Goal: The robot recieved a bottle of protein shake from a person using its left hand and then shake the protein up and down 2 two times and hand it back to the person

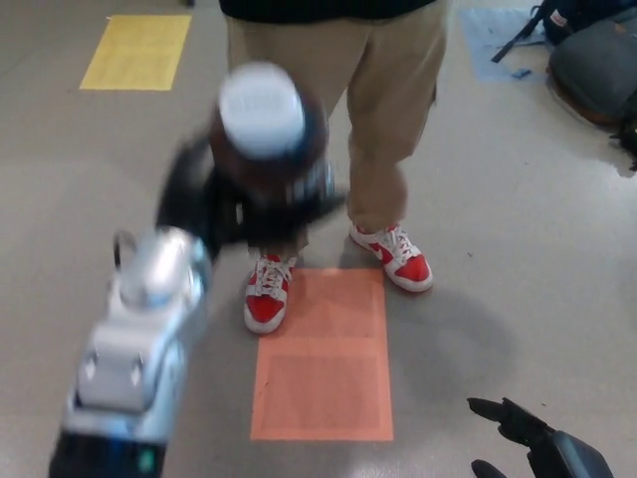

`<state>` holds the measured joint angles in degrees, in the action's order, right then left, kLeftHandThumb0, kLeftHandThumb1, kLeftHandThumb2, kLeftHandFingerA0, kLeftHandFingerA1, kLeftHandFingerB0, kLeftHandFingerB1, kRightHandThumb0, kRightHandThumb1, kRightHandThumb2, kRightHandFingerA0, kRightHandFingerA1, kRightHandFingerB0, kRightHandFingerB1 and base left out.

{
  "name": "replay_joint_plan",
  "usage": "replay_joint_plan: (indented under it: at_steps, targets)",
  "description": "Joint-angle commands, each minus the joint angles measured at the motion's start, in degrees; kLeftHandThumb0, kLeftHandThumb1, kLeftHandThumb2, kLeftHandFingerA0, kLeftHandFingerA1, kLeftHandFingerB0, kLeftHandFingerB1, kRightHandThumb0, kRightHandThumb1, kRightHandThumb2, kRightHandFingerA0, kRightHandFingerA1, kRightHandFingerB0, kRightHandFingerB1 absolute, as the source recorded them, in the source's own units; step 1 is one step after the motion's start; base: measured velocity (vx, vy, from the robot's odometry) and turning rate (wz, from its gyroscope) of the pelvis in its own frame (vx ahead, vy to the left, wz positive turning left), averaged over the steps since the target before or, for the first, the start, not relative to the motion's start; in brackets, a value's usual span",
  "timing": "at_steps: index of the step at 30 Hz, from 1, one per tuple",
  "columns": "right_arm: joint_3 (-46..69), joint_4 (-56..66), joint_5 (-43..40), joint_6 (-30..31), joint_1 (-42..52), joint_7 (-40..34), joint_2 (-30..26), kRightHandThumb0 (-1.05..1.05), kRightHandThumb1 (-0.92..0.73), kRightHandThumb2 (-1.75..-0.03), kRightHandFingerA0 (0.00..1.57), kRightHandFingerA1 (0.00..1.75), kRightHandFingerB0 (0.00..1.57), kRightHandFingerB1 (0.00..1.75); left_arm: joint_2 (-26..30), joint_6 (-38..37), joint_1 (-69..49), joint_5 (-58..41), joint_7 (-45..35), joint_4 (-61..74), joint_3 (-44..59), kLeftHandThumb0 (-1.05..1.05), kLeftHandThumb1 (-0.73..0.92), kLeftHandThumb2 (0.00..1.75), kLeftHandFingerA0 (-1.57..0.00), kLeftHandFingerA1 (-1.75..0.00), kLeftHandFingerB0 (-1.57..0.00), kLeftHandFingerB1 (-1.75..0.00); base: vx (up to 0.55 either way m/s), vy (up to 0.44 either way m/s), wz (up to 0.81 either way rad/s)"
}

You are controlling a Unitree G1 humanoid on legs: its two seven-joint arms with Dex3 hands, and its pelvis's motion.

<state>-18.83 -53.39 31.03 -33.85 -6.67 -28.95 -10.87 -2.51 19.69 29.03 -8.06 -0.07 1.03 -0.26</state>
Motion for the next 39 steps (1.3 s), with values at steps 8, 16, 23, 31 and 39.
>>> replay_joint_plan:
  at_steps: [8,16,23,31,39]
  targets:
    - [-0.09,-0.10,0.03,1.48,-0.69,0.02,-0.28,-0.68,-0.81,-0.65,0.48,0.37,0.41,0.34,0.05,9.51,13.21,-2.59,2.31,1.12,5.17,-0.16,0.62,0.55,-0.73,-1.68,-0.71,-1.40,0.00,0.000,0.00]
    - [0.11,-0.22,-0.75,0.80,-0.44,0.92,-0.27,-0.66,-0.80,-0.64,0.47,0.37,0.41,0.34,0.28,10.81,18.84,-3.54,3.15,-10.78,7.20,-0.14,0.65,0.52,-0.67,-1.75,-0.53,-1.60,0.00,0.000,0.00]
    - [-0.15,0.04,-0.55,1.22,0.01,1.30,-0.23,-0.68,-0.80,-0.65,0.48,0.37,0.40,0.34,0.25,10.00,25.84,-3.00,5.27,-21.07,8.84,-0.13,0.63,0.52,-0.68,-1.75,-0.55,-1.59,0.00,0.000,0.00]
    - [-1.21,0.99,0.99,0.23,4.64,-0.81,-1.14,-0.60,-0.62,-1.03,0.45,0.57,0.25,0.46,-1.69,14.99,26.34,-3.34,7.07,-26.88,9.05,-0.08,0.60,0.53,-0.74,-1.72,-0.55,-1.34,0.00,0.000,0.00]
    - [-0.78,1.54,-0.69,-0.01,5.46,1.30,-0.69,-0.68,-0.79,-0.64,0.48,0.37,0.41,0.35,-1.96,19.81,25.45,-2.32,5.57,-33.75,6.51,-0.08,0.62,0.55,-0.72,-1.64,-0.50,-0.47,0.00,0.000,0.00]
